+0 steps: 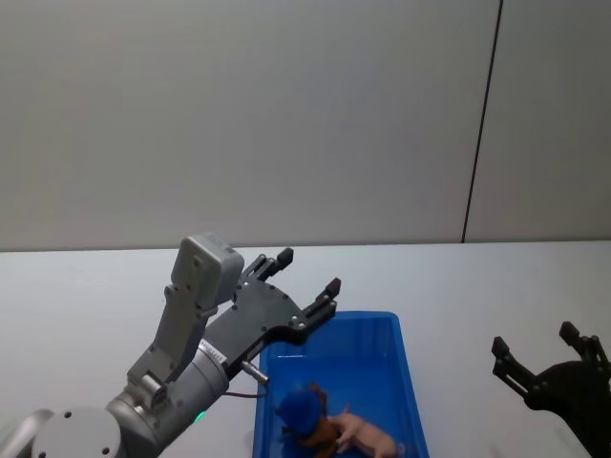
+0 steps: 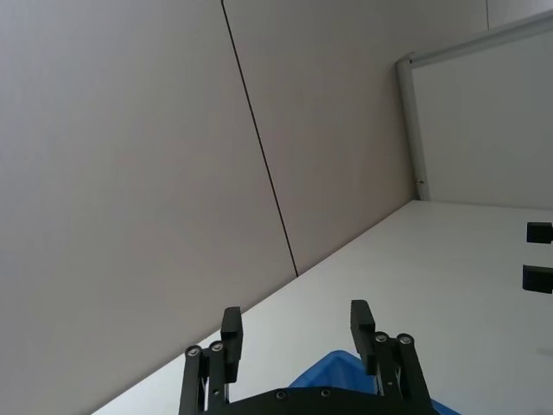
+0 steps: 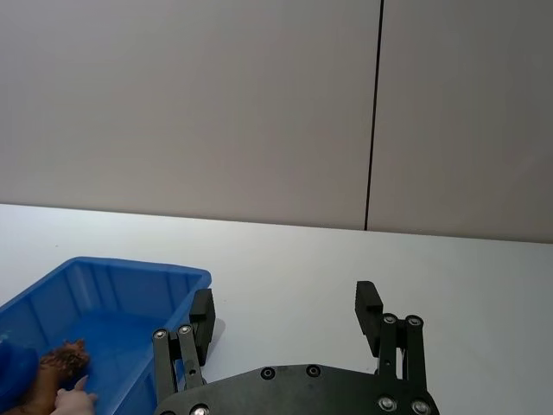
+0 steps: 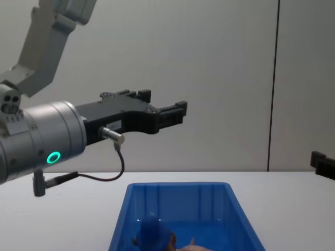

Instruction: Pick up the two dolls from the table and place them into the box.

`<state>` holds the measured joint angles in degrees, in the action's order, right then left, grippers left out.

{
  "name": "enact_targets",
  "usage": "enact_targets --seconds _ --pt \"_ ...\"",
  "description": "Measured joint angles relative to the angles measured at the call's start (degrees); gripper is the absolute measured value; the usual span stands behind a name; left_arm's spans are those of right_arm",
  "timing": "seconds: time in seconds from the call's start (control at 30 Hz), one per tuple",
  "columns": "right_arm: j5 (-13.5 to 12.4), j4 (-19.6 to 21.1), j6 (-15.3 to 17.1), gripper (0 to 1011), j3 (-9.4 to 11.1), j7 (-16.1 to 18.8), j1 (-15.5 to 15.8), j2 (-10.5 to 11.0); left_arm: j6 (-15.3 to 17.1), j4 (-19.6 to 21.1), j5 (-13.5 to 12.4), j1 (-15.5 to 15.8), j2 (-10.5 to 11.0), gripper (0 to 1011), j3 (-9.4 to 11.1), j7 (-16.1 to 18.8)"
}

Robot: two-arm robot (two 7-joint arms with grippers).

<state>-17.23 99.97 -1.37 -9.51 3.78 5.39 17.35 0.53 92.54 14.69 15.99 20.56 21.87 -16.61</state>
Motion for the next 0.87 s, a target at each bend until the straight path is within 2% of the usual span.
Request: enact_targets --seconds 0.07,0.3,0.87 --pt "0.0 0.0 0.0 1001 0.0 0.0 0.0 0.0 0.0 0.1 -0.2 0.1 -0.2 818 0.1 0.1" --pt "0.0 0.0 0.0 1001 0.0 0.0 0.0 0.0 -0.1 0.3 -0.7 0.3 -0.5 999 0.3 0.3" --pt "0.0 0.0 0.0 1001 0.0 0.0 0.0 0.0 -0.1 0.6 -1.2 0.5 -0.8 1001 0.4 0.5"
